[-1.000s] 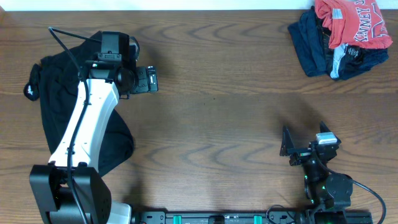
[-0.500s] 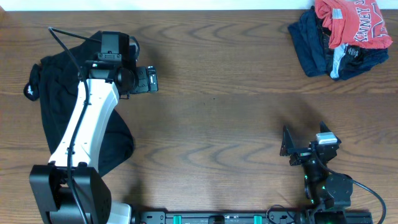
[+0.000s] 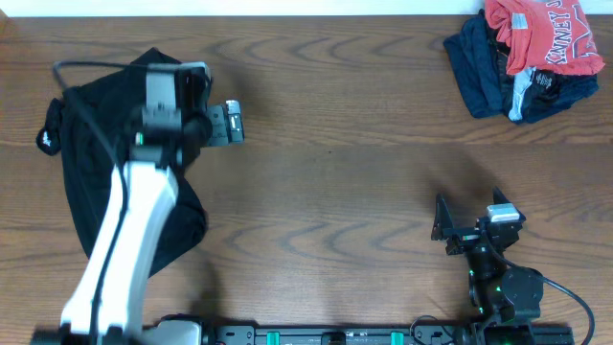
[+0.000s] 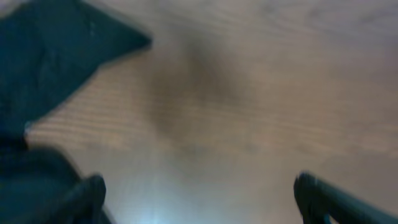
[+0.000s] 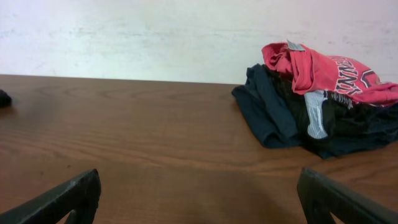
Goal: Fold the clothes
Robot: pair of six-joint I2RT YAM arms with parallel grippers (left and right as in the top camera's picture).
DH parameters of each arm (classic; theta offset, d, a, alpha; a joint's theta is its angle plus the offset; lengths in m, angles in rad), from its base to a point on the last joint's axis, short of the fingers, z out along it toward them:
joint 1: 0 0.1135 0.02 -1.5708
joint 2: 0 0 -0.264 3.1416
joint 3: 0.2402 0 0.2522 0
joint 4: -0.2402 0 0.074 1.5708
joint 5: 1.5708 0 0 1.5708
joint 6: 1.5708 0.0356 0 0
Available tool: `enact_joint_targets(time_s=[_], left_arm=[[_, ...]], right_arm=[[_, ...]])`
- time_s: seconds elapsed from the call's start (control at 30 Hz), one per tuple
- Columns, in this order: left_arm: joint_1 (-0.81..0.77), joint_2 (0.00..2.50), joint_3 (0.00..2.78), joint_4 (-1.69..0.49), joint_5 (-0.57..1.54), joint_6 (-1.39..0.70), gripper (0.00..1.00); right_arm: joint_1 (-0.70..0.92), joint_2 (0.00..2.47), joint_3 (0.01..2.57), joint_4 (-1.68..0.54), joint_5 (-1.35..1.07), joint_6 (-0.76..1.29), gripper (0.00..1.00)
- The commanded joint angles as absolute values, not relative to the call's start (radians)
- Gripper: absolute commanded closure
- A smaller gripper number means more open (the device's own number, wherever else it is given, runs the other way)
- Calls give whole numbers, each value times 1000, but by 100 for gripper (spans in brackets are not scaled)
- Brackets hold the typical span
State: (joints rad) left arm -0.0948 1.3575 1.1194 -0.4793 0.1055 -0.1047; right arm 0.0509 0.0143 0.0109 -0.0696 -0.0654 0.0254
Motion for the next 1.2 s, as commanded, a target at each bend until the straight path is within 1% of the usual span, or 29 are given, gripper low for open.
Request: enact_joint_targets(time_s=[0.0,0.13,0.27,0.37,0.5,0.6,0.73,0.9,1.1,1.17], left_arm=[[-109,1211,931,-353,112,-106,2],[-108,973,637,-136,112,-106,2],[-108,754,403,4,112,-106,2],[-108,577,249,64,112,-106,2],[-108,360,102,87,112,-106,2],[-108,227,35,89,112,-106,2],[-107,122,4,63,107,-103,2],[-78,83,4,56,93,-99,2],[-39,12,4,-59,94,-99,2],[-39,1,4,-60,94,-99,2]], right_arm=[[59,6,6,-69,-53,32,1],[59,6,6,-69,-52,32,1],[59,6,6,-69,-52,32,1],[59,6,6,-69,-53,32,1],[59,6,6,-69,-53,32,1],[59,6,6,-69,-52,32,1],[59,6,6,-69,-52,32,1],[59,6,6,-69,-52,32,1],[59,6,6,-69,-53,32,1],[59,6,6,-69,-53,32,1]])
